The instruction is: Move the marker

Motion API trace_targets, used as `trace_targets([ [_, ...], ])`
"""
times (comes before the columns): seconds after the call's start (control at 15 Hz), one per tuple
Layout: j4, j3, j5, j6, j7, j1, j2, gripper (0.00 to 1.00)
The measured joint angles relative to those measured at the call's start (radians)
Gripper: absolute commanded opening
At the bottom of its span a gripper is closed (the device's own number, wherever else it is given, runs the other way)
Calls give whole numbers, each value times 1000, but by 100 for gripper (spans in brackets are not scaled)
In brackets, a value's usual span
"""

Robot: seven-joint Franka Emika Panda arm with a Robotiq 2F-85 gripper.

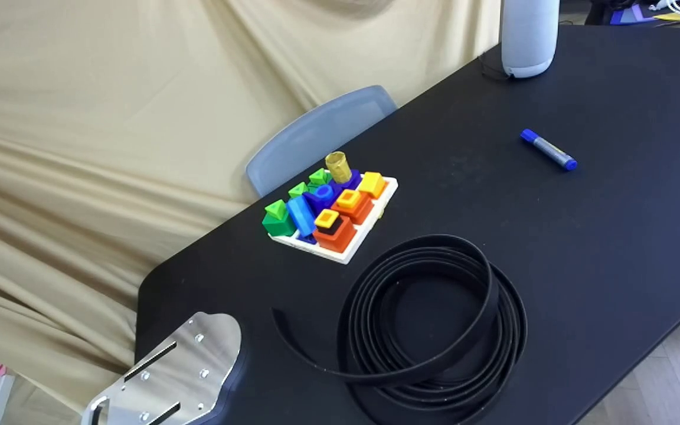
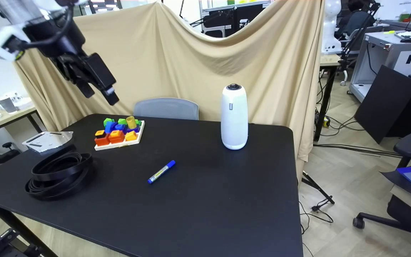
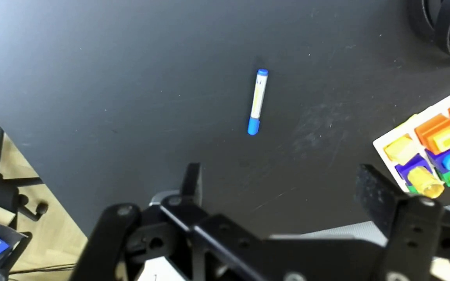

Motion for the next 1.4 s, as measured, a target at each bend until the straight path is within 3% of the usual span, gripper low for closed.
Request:
trace_targets([
  [0.33,10,-38,70,64,-114,31,173,100],
  [0.93,8,-34,86,94,-112,28,208,100],
  [1.4,90,-14,157,315,-95,38,530,100],
])
